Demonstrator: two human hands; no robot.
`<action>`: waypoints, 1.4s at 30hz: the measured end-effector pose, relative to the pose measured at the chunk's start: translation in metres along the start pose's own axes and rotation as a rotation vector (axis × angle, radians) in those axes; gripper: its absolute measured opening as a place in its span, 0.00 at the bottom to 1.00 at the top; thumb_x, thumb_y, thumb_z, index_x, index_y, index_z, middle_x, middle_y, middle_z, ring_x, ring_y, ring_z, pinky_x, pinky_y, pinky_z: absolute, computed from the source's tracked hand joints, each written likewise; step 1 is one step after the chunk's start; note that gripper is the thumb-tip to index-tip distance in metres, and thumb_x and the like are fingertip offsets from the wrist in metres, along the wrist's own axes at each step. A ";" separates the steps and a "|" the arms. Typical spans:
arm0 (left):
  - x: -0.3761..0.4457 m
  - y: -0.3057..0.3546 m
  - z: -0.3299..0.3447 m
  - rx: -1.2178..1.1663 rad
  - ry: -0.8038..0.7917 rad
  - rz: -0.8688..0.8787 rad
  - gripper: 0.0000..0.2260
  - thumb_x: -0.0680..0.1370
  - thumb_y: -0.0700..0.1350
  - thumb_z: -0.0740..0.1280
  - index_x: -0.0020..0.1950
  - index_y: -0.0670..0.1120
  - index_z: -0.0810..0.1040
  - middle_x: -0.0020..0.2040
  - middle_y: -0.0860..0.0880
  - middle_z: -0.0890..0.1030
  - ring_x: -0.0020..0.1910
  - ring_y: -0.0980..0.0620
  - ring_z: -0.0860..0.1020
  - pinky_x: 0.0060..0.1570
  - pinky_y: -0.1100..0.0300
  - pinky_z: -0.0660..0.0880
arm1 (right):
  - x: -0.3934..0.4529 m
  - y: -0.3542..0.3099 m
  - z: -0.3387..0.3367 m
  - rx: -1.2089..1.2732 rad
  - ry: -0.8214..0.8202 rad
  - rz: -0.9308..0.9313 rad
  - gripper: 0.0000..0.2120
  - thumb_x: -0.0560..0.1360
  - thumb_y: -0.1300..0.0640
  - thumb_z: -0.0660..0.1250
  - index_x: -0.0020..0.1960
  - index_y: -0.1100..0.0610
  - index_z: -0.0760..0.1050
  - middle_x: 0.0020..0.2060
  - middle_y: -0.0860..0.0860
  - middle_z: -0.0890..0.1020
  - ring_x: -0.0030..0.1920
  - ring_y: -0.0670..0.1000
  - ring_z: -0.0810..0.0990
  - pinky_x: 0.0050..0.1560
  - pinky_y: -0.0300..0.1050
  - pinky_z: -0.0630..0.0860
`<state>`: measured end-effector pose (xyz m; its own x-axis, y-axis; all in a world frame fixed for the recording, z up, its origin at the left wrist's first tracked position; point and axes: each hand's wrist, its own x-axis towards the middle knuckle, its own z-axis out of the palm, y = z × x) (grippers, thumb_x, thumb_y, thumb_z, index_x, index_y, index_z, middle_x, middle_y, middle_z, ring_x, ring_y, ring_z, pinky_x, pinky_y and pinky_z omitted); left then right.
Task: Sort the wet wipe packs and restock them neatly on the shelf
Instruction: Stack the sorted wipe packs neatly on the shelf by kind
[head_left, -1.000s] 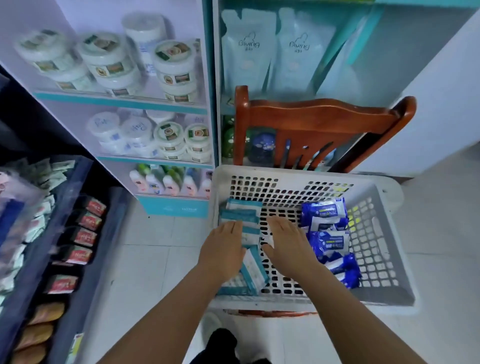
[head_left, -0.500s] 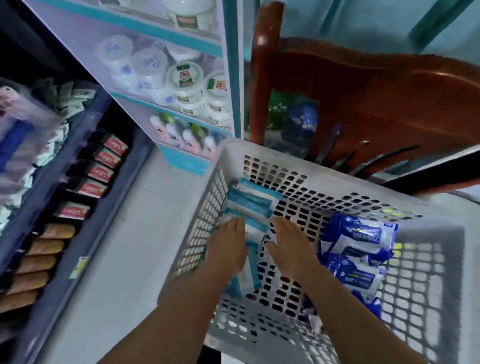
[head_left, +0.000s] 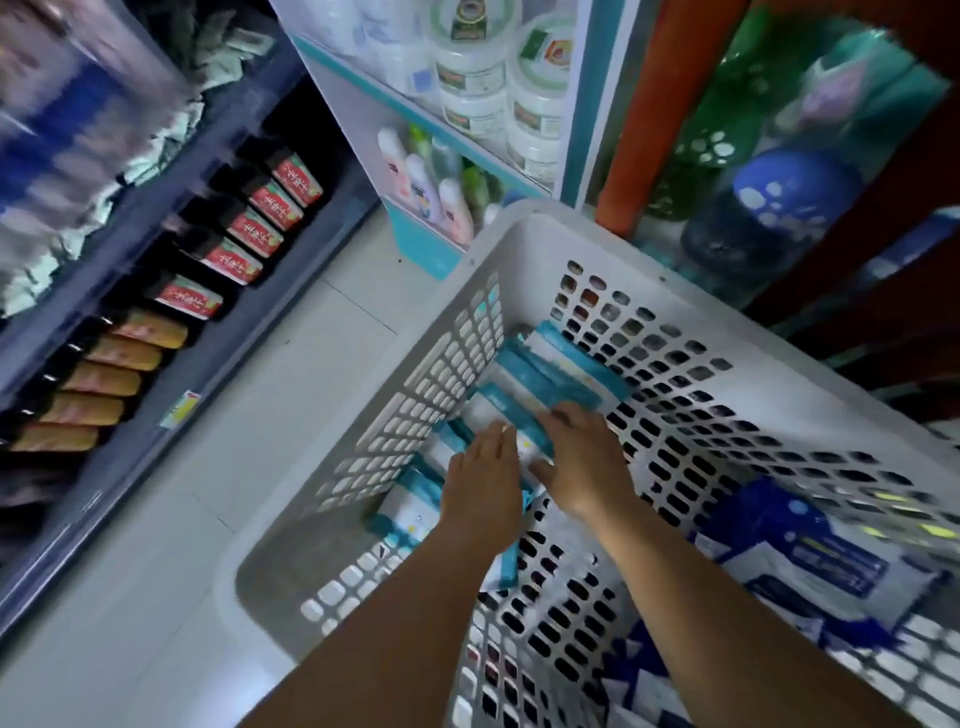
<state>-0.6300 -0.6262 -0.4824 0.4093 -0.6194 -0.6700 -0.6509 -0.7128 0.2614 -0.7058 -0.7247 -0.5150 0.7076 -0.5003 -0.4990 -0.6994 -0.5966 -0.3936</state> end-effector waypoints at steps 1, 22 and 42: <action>0.000 -0.001 0.000 -0.008 0.006 0.001 0.35 0.78 0.39 0.62 0.79 0.45 0.44 0.79 0.47 0.44 0.77 0.45 0.49 0.74 0.52 0.50 | 0.003 -0.001 0.005 -0.017 0.005 -0.007 0.27 0.75 0.49 0.67 0.72 0.54 0.65 0.67 0.53 0.70 0.68 0.56 0.65 0.65 0.49 0.66; 0.011 0.007 -0.001 -0.882 0.170 -0.245 0.32 0.79 0.47 0.64 0.77 0.44 0.51 0.72 0.45 0.67 0.67 0.46 0.70 0.64 0.56 0.68 | -0.006 0.002 0.004 0.658 0.128 0.299 0.12 0.75 0.51 0.64 0.55 0.56 0.78 0.47 0.53 0.80 0.49 0.54 0.78 0.50 0.49 0.76; 0.001 0.007 -0.017 -1.274 0.325 -0.535 0.08 0.78 0.46 0.67 0.55 0.50 0.72 0.48 0.53 0.77 0.45 0.52 0.77 0.47 0.58 0.76 | -0.007 -0.005 -0.007 0.834 -0.010 0.081 0.13 0.80 0.54 0.60 0.64 0.47 0.72 0.57 0.46 0.78 0.54 0.40 0.78 0.45 0.30 0.75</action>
<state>-0.6230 -0.6377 -0.4698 0.6589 -0.1069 -0.7446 0.5681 -0.5780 0.5858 -0.7064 -0.7226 -0.5045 0.6538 -0.5140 -0.5553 -0.5957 0.1030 -0.7966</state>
